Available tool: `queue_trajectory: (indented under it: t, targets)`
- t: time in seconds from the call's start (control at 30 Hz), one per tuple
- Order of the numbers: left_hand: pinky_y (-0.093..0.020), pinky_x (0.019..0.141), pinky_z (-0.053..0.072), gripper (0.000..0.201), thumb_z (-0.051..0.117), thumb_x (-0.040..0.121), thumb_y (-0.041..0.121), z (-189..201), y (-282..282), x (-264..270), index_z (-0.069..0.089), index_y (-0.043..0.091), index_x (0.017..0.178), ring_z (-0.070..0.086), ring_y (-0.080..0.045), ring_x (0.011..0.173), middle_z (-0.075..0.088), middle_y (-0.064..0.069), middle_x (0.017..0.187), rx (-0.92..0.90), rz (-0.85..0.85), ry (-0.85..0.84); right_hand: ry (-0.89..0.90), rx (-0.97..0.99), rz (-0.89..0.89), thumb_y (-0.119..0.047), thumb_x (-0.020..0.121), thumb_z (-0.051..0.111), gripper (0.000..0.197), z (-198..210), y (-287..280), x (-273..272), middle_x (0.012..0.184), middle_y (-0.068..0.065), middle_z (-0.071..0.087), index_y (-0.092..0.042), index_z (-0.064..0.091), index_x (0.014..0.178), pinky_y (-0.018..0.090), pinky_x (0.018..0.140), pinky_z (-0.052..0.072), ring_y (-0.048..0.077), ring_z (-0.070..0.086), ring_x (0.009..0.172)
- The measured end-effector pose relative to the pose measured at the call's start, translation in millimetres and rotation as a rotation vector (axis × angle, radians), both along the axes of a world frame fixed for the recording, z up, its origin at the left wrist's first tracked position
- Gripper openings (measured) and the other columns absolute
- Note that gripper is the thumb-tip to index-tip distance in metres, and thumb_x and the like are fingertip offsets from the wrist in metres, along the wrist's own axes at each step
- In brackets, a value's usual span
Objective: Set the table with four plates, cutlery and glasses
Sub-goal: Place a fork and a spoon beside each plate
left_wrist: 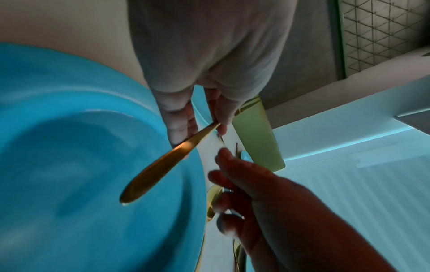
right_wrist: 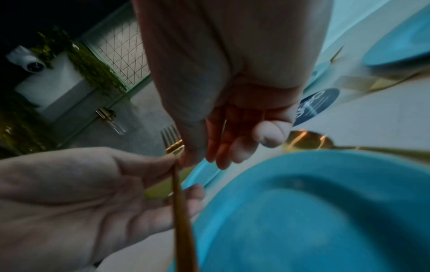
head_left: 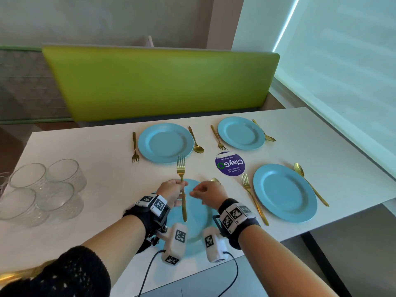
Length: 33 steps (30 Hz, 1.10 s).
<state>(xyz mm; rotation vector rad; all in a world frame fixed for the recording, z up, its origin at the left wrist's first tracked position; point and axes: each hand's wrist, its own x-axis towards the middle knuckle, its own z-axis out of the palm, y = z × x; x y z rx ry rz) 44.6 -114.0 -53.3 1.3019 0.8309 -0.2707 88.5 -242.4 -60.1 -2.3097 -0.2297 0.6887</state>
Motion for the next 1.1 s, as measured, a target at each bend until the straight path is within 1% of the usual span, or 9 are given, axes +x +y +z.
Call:
queue_trajectory:
  t: [0.13,0.2,0.33,0.43,0.57,0.67,0.73,0.87,1.1]
  targets:
    - [-0.039,0.08,0.049,0.022,0.047,0.098,0.015,0.9,25.5,-20.8,0.057,0.006,0.116,0.053,-0.026,0.094,0.054,-0.008,0.107,-0.021,-0.05,-0.033,0.021,0.031,-0.023,-0.028,0.087,0.064,0.015,2.5,38.9,-27.7,0.077,0.0,0.063,-0.015,0.066,0.081,0.01,0.043,0.038,0.006,0.053,0.053]
    - [-0.038,0.077,0.05,0.02,0.047,0.098,0.015,1.4,40.4,-33.4,0.057,0.008,0.113,0.056,-0.025,0.087,0.056,-0.009,0.105,-0.045,-0.068,-0.044,-0.008,0.016,-0.049,-0.029,0.087,0.062,0.02,2.3,55.5,-42.3,0.078,0.001,0.065,-0.022,0.061,0.068,0.012,0.043,0.038,0.006,0.054,0.053]
    - [-0.031,0.061,0.05,0.009,0.047,0.097,0.011,3.6,73.1,-64.0,0.056,0.01,0.096,0.056,-0.02,0.069,0.058,-0.006,0.084,-0.1,-0.099,-0.046,0.012,0.063,-0.128,-0.022,0.087,0.061,0.021,3.4,90.0,-79.0,0.07,-0.004,0.063,-0.023,0.059,0.066,0.006,0.036,0.035,0.004,0.052,0.049]
    - [-0.029,0.057,0.048,0.011,0.046,0.097,0.011,5.2,97.7,-89.5,0.056,0.011,0.093,0.056,-0.018,0.068,0.056,-0.005,0.078,-0.137,-0.129,-0.054,0.018,0.071,-0.133,-0.024,0.088,0.06,0.026,3.0,115.1,-105.6,0.063,-0.008,0.059,-0.026,0.057,0.062,0.011,0.045,0.04,0.004,0.05,0.05]
    - [-0.029,0.06,0.052,0.008,0.047,0.097,0.012,0.3,127.2,-117.7,0.055,0.01,0.095,0.055,-0.018,0.068,0.055,-0.006,0.081,-0.096,-0.169,-0.028,0.008,0.043,-0.168,-0.023,0.087,0.062,0.027,-4.0,142.9,-136.4,0.073,-0.001,0.063,-0.027,0.057,0.061,0.03,0.077,0.051,0.012,0.054,0.066]
    - [-0.026,0.065,0.05,0.01,0.051,0.095,0.017,-4.4,149.3,-135.2,0.052,0.009,0.101,0.054,-0.018,0.077,0.052,-0.009,0.098,0.04,-0.213,0.02,0.015,-0.038,-0.194,-0.023,0.085,0.066,0.031,-12.6,153.2,-152.6,0.067,-0.005,0.058,-0.027,0.053,0.057,0.031,0.082,0.051,0.015,0.054,0.072]
    - [-0.025,0.064,0.049,0.008,0.05,0.095,0.014,-6.4,163.1,-141.9,0.053,0.007,0.094,0.054,-0.019,0.076,0.052,-0.01,0.095,0.087,-0.237,0.032,0.02,-0.097,-0.215,-0.022,0.084,0.066,0.03,-17.7,155.6,-157.5,0.068,-0.003,0.059,-0.025,0.053,0.057,0.031,0.082,0.052,0.016,0.055,0.075]
    - [-0.026,0.062,0.047,0.01,0.047,0.094,0.01,-6.2,185.3,-152.9,0.053,0.004,0.088,0.052,-0.017,0.064,0.05,-0.008,0.083,0.132,-0.265,0.055,0.0,-0.266,-0.178,-0.024,0.085,0.064,0.015,-22.7,161.4,-162.0,0.098,0.006,0.072,-0.012,0.073,0.086,0.025,0.081,0.049,0.016,0.059,0.084]
    - [-0.025,0.056,0.044,0.01,0.046,0.094,0.004,-8.1,204.7,-159.2,0.051,0.007,0.086,0.049,-0.016,0.059,0.047,-0.006,0.073,0.142,-0.304,0.076,-0.024,-0.432,-0.129,-0.027,0.089,0.06,0.027,-29.3,167.6,-161.2,0.119,0.006,0.066,-0.011,0.069,0.11,0.029,0.098,0.047,0.021,0.059,0.114]
